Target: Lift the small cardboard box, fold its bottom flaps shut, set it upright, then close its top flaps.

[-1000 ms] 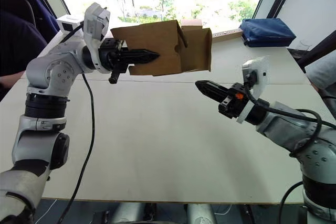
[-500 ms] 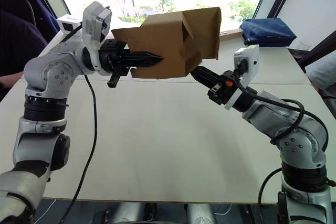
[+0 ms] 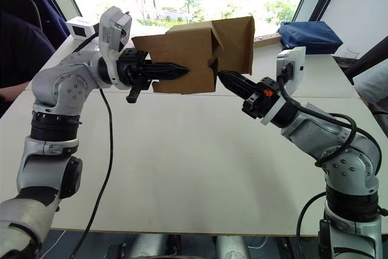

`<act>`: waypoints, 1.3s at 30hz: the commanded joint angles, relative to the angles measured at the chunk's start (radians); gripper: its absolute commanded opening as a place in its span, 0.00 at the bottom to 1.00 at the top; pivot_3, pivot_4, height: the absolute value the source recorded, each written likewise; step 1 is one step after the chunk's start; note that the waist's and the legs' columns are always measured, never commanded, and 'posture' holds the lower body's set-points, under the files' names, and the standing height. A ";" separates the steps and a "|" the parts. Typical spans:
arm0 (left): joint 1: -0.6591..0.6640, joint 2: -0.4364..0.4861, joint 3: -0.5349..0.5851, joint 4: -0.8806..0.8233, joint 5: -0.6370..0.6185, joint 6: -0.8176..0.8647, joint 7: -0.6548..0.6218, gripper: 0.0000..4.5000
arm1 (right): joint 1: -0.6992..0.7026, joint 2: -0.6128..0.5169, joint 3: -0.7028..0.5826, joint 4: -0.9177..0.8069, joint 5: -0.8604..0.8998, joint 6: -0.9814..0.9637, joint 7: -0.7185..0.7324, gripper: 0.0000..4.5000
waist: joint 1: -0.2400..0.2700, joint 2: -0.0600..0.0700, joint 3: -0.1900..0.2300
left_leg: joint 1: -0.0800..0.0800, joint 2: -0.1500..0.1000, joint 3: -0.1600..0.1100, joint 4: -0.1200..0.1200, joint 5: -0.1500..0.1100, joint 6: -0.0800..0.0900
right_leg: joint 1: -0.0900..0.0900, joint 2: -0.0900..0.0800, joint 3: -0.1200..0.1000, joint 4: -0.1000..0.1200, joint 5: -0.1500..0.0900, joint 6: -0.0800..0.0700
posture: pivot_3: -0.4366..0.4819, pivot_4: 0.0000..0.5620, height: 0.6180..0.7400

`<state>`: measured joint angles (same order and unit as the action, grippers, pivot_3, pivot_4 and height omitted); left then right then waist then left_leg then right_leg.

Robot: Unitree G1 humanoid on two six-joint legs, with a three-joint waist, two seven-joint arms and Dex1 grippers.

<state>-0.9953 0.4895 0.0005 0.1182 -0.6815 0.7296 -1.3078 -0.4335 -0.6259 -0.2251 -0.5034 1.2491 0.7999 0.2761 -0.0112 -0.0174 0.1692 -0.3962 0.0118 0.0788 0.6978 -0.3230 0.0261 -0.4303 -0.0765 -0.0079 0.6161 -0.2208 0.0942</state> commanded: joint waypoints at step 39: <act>-0.035 0.006 0.007 0.072 0.045 -0.111 -0.033 0.00 | 0.083 -0.172 -0.283 0.076 0.336 0.005 0.005 0.01 | 0.002 0.000 0.000 | 0.000 0.000 0.000 0.000 0.000 0.000 | 0.000 -0.001 0.000 -0.001 0.000 0.000 | 0.48 0.27 1.00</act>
<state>-0.9978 0.4910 -0.0164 0.2283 -0.6158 0.6204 -1.3369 -0.3515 -0.7868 -0.4589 -0.4606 1.5868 0.8364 0.2814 -0.0095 -0.0175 0.1692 -0.3965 0.0114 0.0790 0.6981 -0.3231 0.0262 -0.4300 -0.0778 -0.0080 0.6155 -0.2206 0.0944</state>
